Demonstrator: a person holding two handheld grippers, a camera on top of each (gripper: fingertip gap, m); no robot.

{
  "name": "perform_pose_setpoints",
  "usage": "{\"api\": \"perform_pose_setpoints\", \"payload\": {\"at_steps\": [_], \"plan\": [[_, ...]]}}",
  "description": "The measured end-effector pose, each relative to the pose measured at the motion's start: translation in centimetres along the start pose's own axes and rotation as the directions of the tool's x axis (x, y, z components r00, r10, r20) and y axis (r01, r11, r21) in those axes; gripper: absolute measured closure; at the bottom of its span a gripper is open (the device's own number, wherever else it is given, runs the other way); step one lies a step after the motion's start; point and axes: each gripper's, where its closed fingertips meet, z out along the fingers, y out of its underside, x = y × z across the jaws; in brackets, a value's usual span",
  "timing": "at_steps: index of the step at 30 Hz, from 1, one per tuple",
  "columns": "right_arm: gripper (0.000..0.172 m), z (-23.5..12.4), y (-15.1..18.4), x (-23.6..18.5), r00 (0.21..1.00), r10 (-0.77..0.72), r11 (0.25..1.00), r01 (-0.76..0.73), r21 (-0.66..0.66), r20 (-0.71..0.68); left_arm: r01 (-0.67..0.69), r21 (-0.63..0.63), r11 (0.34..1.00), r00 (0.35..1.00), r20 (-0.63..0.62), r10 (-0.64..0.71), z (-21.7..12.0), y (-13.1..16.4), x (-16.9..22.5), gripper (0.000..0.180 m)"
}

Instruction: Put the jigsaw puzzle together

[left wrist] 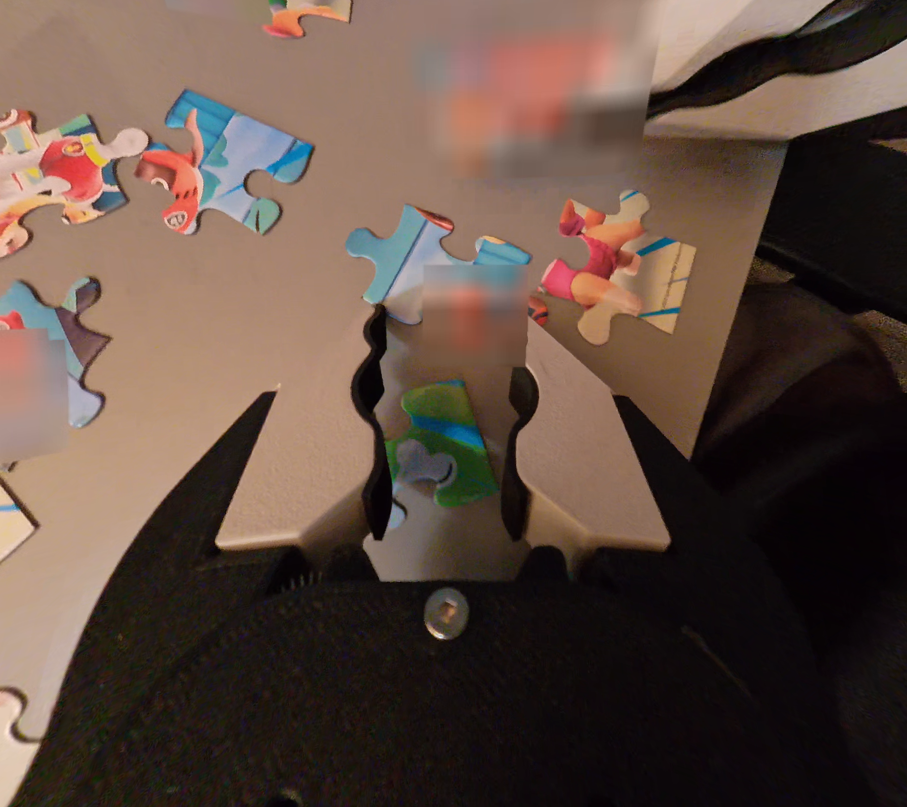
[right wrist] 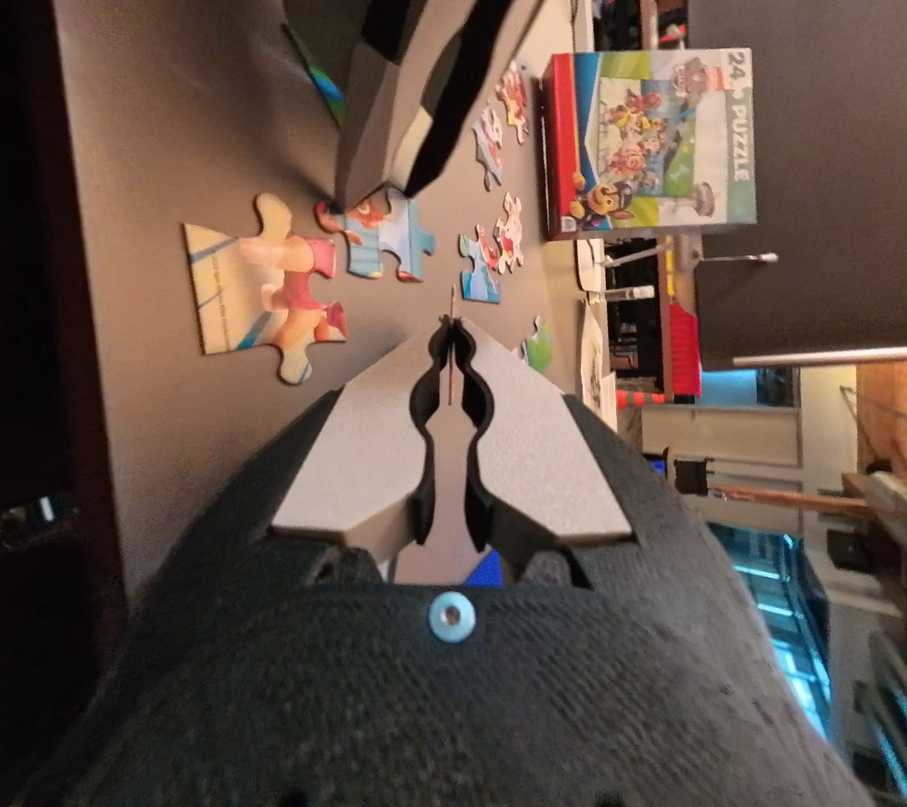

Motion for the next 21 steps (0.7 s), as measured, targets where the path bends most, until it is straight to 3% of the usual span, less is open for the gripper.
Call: {"api": "perform_pose_setpoints", "payload": {"at_steps": [8,13,17,21], "plan": [[0.172,1.8,0.3,-1.5,0.979,-0.169,0.986,0.169,0.012,0.110,-0.018,-0.003,1.000,1.000,-0.014,0.018,1.2,-1.5,-1.2,0.132],[0.157,2.2,1.6,-2.3,0.969,-0.162,0.986,0.168,-0.015,0.185,-0.019,-0.009,1.000,1.000,-0.020,0.019,1.4,-1.7,-1.5,0.132],[0.147,1.6,2.0,-2.2,0.973,-0.051,0.999,0.052,-0.001,0.224,-0.018,-0.009,1.000,1.000,-0.024,0.018,1.4,-1.7,-1.5,0.133],[0.128,1.1,2.3,-1.9,0.931,0.215,0.976,-0.216,-0.027,0.296,-0.012,-0.005,1.000,1.000,-0.026,0.011,1.4,-1.8,-1.5,0.133]]}}
